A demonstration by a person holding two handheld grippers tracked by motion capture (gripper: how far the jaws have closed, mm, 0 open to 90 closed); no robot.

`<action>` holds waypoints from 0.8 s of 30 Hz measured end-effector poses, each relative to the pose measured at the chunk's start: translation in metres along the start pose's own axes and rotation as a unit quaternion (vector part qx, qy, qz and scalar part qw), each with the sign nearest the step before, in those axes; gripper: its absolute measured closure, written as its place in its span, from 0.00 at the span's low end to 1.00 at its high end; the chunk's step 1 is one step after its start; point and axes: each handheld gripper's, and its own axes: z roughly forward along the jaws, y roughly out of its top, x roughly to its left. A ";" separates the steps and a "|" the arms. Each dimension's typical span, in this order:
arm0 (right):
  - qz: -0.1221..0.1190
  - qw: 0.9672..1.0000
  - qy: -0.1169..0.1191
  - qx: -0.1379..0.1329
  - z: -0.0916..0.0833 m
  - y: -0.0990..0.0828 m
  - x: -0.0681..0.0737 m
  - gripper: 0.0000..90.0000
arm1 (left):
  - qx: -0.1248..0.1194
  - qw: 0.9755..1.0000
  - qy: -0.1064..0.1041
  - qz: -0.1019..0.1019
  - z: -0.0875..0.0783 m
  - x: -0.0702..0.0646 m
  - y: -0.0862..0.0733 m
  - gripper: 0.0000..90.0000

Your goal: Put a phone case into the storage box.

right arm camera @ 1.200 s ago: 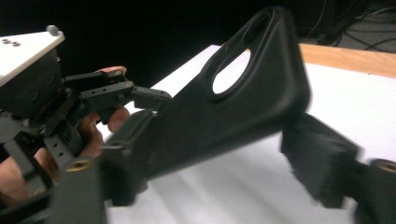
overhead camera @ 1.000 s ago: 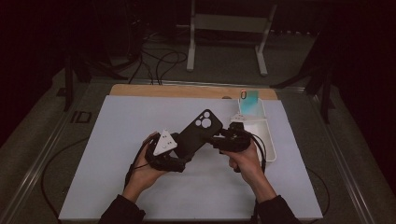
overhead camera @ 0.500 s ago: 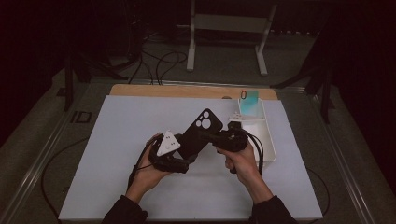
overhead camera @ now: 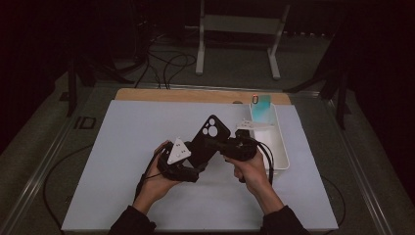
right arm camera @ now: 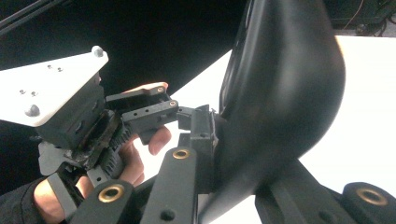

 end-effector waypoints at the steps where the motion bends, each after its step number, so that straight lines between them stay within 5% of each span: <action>1: -0.001 1.000 -0.001 0.001 0.001 0.000 0.000 0.91 | 0.000 1.000 -0.001 0.000 0.000 -0.001 0.000 0.16; 15: -0.021 1.000 -0.004 0.011 0.003 -0.001 0.007 0.96 | 0.007 1.000 0.002 0.000 0.003 -0.003 0.000 0.18; 24: -0.029 0.999 -0.007 0.014 -0.001 -0.002 0.006 0.96 | 0.009 0.999 -0.027 -0.022 0.001 0.004 -0.003 0.18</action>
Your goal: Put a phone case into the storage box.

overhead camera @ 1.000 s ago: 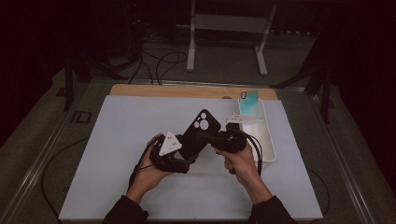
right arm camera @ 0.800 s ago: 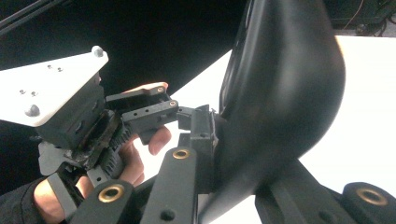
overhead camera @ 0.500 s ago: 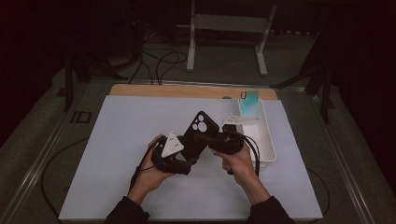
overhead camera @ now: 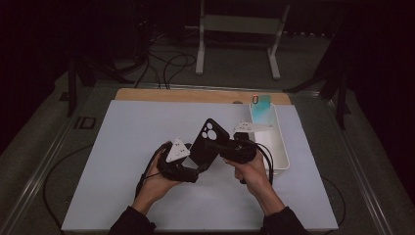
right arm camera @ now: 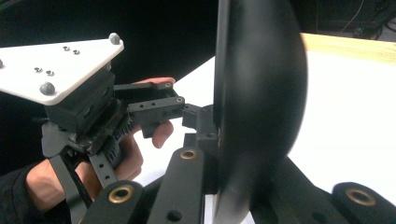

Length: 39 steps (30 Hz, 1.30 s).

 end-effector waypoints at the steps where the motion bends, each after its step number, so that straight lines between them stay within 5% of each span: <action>1: -0.002 1.000 0.001 0.000 -0.001 0.000 0.000 0.96 | 0.000 1.000 -0.004 -0.001 -0.001 0.001 0.000 0.17; 11: -0.030 0.999 0.015 -0.002 -0.008 -0.001 0.002 0.96 | -0.004 0.999 -0.047 -0.027 -0.007 0.012 -0.005 0.17; 16: -0.066 0.996 0.056 0.008 -0.010 -0.001 0.010 0.96 | -0.009 0.997 -0.072 -0.020 -0.009 0.012 -0.007 0.23; 20: -0.090 0.992 0.081 0.015 -0.009 -0.001 0.014 0.96 | -0.017 0.994 -0.103 -0.012 -0.010 0.010 -0.007 0.28; 26: -0.094 0.989 0.112 0.010 -0.012 -0.001 0.013 0.96 | -0.023 0.988 -0.149 -0.011 -0.012 0.012 -0.007 0.39; 30: -0.104 0.989 0.107 0.017 -0.011 -0.001 0.014 0.96 | -0.016 0.988 -0.151 -0.003 -0.011 0.010 -0.008 0.47; 33: -0.114 0.988 0.098 0.020 -0.014 0.000 0.011 0.94 | -0.008 0.985 -0.170 0.007 -0.011 0.010 -0.009 0.60; 38: -0.120 0.989 0.087 0.017 -0.014 0.001 0.012 0.85 | 0.007 0.984 -0.176 0.014 -0.008 0.008 -0.010 0.76; 39: -0.126 0.989 0.080 0.018 -0.013 0.002 0.013 0.77 | 0.010 0.983 -0.180 0.019 -0.007 0.006 -0.011 0.79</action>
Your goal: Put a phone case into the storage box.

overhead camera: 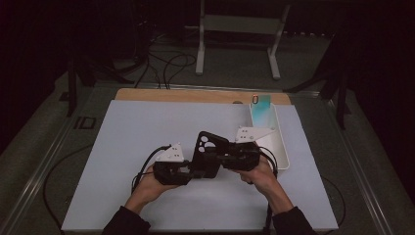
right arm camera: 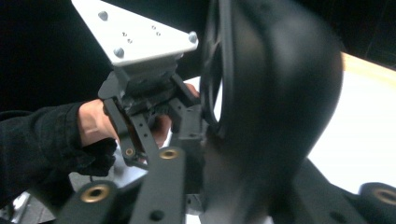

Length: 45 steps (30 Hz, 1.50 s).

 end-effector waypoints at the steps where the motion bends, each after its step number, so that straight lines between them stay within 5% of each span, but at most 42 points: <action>1: 0.002 1.000 -0.003 0.000 0.000 0.001 0.000 0.72 | 0.000 1.000 0.001 0.001 0.000 -0.001 0.000 0.82; 10: 0.013 1.000 -0.024 -0.003 0.004 0.001 -0.001 0.43 | -0.004 1.000 0.030 0.000 0.000 -0.002 0.000 0.89; 18: 0.017 0.997 -0.070 0.018 0.011 0.001 0.003 0.23 | -0.007 0.999 0.053 0.005 -0.002 -0.003 0.001 0.90; 25: 0.035 0.996 -0.086 0.016 0.007 -0.002 0.001 0.22 | -0.016 0.997 0.077 -0.012 -0.008 0.001 0.000 0.90; 34: 0.047 0.989 -0.140 0.016 0.003 -0.003 0.002 0.10 | -0.018 0.994 0.104 -0.023 -0.008 0.001 -0.003 0.90; 45: 0.060 0.986 -0.153 0.007 0.007 -0.002 0.003 0.09 | -0.032 0.987 0.149 -0.055 -0.014 0.003 -0.006 0.90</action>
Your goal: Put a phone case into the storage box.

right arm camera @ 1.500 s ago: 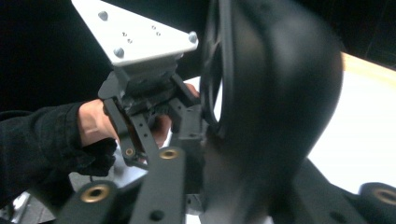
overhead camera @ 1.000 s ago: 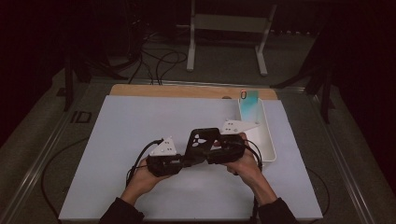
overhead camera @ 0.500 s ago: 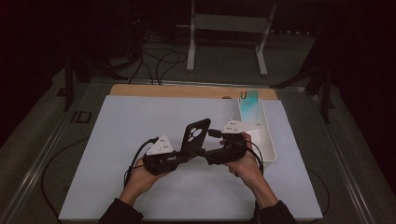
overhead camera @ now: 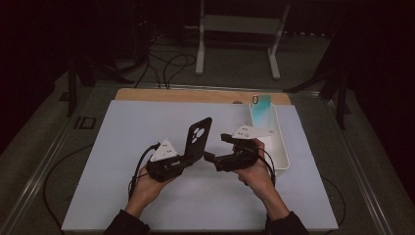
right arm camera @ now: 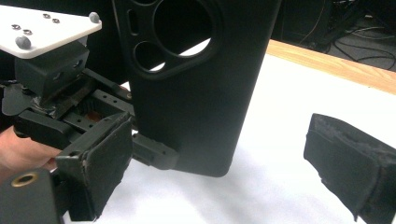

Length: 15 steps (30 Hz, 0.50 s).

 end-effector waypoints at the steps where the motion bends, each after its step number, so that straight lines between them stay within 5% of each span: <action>1: 0.000 1.000 -0.003 0.000 0.001 0.000 0.001 0.09 | 0.000 1.000 0.001 -0.002 0.000 0.000 0.000 0.90; 15: 0.006 1.000 -0.002 -0.025 0.011 0.015 0.010 0.10 | -0.001 1.000 0.011 -0.006 0.004 -0.003 -0.003 0.90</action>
